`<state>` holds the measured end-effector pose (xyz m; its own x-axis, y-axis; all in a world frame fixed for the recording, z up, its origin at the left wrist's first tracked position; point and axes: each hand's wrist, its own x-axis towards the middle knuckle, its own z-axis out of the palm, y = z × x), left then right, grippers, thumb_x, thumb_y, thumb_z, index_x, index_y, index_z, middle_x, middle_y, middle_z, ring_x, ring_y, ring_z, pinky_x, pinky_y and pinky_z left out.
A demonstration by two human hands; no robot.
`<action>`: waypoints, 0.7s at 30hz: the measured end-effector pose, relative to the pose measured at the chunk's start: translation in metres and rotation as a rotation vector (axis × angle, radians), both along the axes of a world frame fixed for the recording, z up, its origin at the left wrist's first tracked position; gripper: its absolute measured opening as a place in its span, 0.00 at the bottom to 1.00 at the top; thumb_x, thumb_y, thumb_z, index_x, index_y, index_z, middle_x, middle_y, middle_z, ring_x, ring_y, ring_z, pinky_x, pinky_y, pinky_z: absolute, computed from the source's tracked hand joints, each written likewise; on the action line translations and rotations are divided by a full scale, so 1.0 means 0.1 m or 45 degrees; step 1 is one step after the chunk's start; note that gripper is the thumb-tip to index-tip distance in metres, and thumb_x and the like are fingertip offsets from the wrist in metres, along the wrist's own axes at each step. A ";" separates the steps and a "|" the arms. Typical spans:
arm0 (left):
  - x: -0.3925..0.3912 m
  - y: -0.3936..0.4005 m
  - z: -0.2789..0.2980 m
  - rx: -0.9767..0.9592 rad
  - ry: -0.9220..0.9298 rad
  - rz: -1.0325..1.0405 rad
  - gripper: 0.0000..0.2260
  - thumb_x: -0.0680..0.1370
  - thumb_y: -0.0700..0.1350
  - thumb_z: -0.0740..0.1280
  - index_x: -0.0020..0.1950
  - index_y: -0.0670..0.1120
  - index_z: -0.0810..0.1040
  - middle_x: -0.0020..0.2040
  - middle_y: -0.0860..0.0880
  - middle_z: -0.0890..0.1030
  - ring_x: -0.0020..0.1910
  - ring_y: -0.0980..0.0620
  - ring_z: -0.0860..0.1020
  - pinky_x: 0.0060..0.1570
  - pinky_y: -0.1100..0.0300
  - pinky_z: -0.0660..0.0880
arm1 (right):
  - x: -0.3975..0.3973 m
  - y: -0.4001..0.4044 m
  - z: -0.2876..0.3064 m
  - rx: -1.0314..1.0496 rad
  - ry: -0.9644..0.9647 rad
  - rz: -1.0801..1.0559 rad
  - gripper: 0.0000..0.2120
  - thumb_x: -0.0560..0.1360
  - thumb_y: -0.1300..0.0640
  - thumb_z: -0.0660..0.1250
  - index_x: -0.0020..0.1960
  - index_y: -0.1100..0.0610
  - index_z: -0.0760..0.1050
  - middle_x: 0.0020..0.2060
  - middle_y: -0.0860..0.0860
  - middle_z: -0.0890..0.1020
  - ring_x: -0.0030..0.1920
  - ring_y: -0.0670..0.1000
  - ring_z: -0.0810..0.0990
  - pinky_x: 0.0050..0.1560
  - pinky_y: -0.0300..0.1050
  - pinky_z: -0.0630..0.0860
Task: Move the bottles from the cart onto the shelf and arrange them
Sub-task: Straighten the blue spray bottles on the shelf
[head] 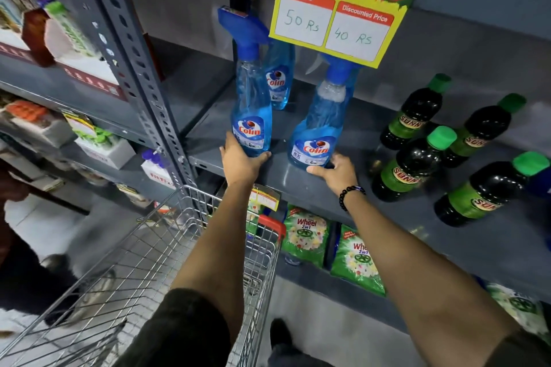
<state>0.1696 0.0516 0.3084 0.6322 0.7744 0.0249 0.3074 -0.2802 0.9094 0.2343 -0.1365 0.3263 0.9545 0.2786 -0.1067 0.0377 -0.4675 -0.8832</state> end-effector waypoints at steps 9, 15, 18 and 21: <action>-0.04 -0.02 -0.02 -0.011 -0.043 0.021 0.37 0.59 0.45 0.80 0.63 0.42 0.67 0.61 0.42 0.76 0.63 0.42 0.68 0.65 0.46 0.70 | -0.05 -0.04 -0.01 0.007 0.039 0.022 0.19 0.64 0.63 0.76 0.54 0.62 0.78 0.54 0.58 0.83 0.51 0.53 0.80 0.54 0.43 0.73; 0.03 0.00 -0.05 0.007 -0.034 0.084 0.35 0.60 0.46 0.78 0.62 0.42 0.67 0.61 0.43 0.77 0.61 0.40 0.70 0.64 0.43 0.69 | -0.06 0.00 -0.01 0.044 0.034 -0.016 0.20 0.63 0.63 0.76 0.54 0.62 0.78 0.54 0.58 0.83 0.50 0.51 0.79 0.57 0.46 0.75; 0.04 0.00 -0.05 0.028 -0.020 0.080 0.34 0.61 0.47 0.78 0.61 0.42 0.66 0.61 0.43 0.78 0.61 0.41 0.70 0.63 0.44 0.69 | -0.08 0.03 -0.02 0.027 0.008 -0.035 0.19 0.64 0.62 0.76 0.54 0.61 0.78 0.53 0.58 0.83 0.51 0.53 0.80 0.58 0.48 0.76; 0.05 0.02 -0.08 0.039 -0.011 0.065 0.34 0.61 0.47 0.78 0.61 0.42 0.66 0.61 0.43 0.78 0.61 0.41 0.70 0.65 0.44 0.68 | -0.09 0.05 0.00 0.013 0.017 -0.033 0.18 0.65 0.62 0.75 0.54 0.61 0.78 0.53 0.58 0.83 0.52 0.53 0.80 0.54 0.42 0.73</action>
